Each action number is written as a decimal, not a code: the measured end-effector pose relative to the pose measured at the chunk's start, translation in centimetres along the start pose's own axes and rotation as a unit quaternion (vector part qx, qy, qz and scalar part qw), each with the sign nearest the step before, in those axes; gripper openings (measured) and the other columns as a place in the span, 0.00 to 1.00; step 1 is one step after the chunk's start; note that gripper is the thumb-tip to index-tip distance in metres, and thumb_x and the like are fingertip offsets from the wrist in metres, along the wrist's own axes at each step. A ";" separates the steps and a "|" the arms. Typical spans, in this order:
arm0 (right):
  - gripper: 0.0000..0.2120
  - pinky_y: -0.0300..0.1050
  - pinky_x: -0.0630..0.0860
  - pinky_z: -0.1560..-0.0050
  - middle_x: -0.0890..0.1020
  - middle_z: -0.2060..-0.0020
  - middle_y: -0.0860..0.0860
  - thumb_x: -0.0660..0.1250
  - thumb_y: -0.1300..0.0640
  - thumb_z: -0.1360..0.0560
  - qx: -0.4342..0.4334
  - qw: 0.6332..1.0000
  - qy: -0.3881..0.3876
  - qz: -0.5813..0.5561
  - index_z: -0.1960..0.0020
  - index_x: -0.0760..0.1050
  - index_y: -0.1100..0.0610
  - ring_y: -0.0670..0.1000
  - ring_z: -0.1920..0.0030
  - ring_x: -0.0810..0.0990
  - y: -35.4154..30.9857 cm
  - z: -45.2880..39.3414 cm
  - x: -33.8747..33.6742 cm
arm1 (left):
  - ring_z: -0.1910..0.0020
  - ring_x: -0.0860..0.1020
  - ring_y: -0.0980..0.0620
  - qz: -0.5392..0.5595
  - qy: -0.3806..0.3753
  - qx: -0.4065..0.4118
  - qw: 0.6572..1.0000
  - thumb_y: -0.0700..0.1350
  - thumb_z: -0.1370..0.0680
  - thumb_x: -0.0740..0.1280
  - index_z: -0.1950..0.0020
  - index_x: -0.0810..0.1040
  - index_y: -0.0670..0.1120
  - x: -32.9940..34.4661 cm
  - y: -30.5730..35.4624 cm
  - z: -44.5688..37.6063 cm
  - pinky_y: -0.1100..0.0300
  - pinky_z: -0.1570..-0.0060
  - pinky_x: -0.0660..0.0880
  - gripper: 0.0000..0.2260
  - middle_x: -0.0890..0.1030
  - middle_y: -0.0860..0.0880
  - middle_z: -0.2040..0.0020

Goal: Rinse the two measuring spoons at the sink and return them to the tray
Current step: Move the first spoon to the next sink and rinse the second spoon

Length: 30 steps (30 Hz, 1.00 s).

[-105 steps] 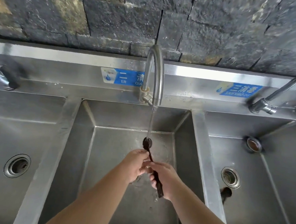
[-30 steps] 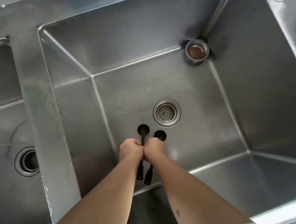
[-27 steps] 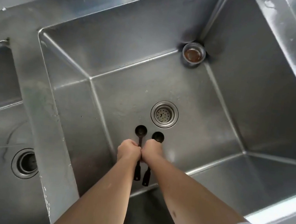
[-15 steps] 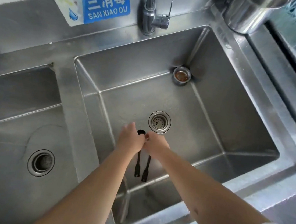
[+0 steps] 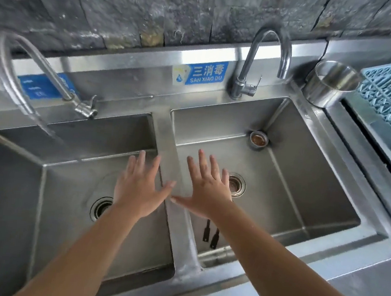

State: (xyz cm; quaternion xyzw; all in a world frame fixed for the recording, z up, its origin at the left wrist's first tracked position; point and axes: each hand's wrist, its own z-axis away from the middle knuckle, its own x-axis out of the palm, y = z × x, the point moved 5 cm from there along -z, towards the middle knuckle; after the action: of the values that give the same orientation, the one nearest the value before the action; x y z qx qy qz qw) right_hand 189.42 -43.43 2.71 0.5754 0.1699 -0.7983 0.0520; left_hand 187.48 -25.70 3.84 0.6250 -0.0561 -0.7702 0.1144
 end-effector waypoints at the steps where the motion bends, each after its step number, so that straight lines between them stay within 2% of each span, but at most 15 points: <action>1: 0.54 0.65 0.38 0.28 0.29 0.24 0.50 0.49 0.19 0.37 -0.010 1.000 0.000 0.006 0.24 0.30 0.45 0.57 0.25 0.29 -1.6 -0.1 -0.1 | 0.21 0.45 0.43 0.000 0.006 -0.014 1.000 0.74 0.30 0.46 0.22 0.48 0.58 -0.8 -1.7 0.8 0.41 0.28 0.58 0.40 0.45 0.47 0.19; 8: 0.51 0.63 0.38 0.27 0.28 0.25 0.47 0.47 0.20 0.36 -0.086 0.996 -0.013 0.018 0.23 0.32 0.44 0.54 0.26 0.28 -13.5 -1.9 0.4 | 0.21 0.45 0.46 0.008 0.027 -0.100 0.995 0.75 0.31 0.47 0.22 0.46 0.59 -4.6 -12.3 5.0 0.41 0.29 0.56 0.41 0.43 0.49 0.19; 12: 0.41 0.62 0.45 0.25 0.35 0.22 0.48 0.59 0.39 0.25 -0.107 0.994 -0.036 0.017 0.21 0.39 0.48 0.53 0.22 0.36 -19.3 -3.5 1.1 | 0.21 0.44 0.46 0.026 0.028 -0.112 0.993 0.75 0.31 0.47 0.23 0.46 0.62 -5.7 -16.4 5.3 0.41 0.28 0.54 0.39 0.44 0.50 0.19; 16: 0.33 0.60 0.54 0.26 0.46 0.20 0.51 0.57 0.51 0.23 -0.108 0.993 -0.041 -0.015 0.22 0.47 0.51 0.52 0.21 0.45 -24.6 -6.0 1.3 | 0.21 0.46 0.46 0.020 0.021 -0.102 0.994 0.74 0.31 0.44 0.23 0.47 0.61 -6.6 -19.6 4.7 0.43 0.27 0.52 0.38 0.46 0.50 0.19; 19: 0.31 0.59 0.62 0.29 0.51 0.20 0.52 0.59 0.54 0.24 -0.094 0.993 -0.045 -0.055 0.23 0.52 0.51 0.54 0.22 0.52 -27.1 -8.6 1.3 | 0.21 0.46 0.45 0.010 -0.001 -0.083 0.997 0.72 0.30 0.41 0.22 0.47 0.60 -7.2 -21.4 3.5 0.44 0.26 0.50 0.38 0.46 0.50 0.19; 21: 0.31 0.58 0.66 0.30 0.54 0.21 0.53 0.61 0.53 0.23 -0.075 0.994 -0.044 -0.066 0.23 0.54 0.54 0.56 0.23 0.57 -27.9 -10.8 1.6 | 0.21 0.46 0.46 0.018 -0.009 -0.074 0.997 0.71 0.27 0.41 0.22 0.48 0.59 -7.6 -22.4 2.4 0.44 0.26 0.49 0.35 0.46 0.50 0.19; 24: 0.30 0.54 0.66 0.29 0.58 0.23 0.57 0.62 0.50 0.20 -0.037 0.991 -0.063 -0.112 0.23 0.56 0.57 0.57 0.24 0.60 -28.9 -14.2 1.9 | 0.21 0.47 0.45 0.032 -0.013 -0.054 0.998 0.68 0.25 0.42 0.22 0.51 0.58 -8.4 -23.5 0.0 0.43 0.26 0.50 0.32 0.48 0.49 0.19; 27: 0.25 0.52 0.70 0.32 0.59 0.24 0.57 0.59 0.54 0.19 -0.002 0.994 -0.078 -0.081 0.23 0.59 0.54 0.55 0.27 0.64 -30.1 -17.7 2.3 | 0.21 0.49 0.45 0.056 -0.010 -0.030 0.998 0.65 0.22 0.44 0.22 0.53 0.58 -9.2 -24.4 -3.4 0.43 0.27 0.54 0.29 0.51 0.48 0.19; 30: 0.25 0.46 0.74 0.44 0.72 0.32 0.58 0.61 0.55 0.21 0.055 0.983 0.015 -0.173 0.27 0.61 0.58 0.56 0.36 0.74 -29.5 -20.7 1.8 | 0.22 0.51 0.44 0.099 -0.020 -0.013 0.995 0.63 0.21 0.46 0.23 0.55 0.58 -9.5 -25.3 -7.4 0.40 0.28 0.57 0.27 0.52 0.47 0.19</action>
State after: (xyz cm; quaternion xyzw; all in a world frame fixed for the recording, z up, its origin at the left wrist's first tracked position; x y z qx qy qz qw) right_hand 199.23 -8.77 1.52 0.5514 0.2237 -0.7945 -0.1210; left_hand 193.82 1.51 5.50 0.5991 -0.1099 -0.7682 0.1974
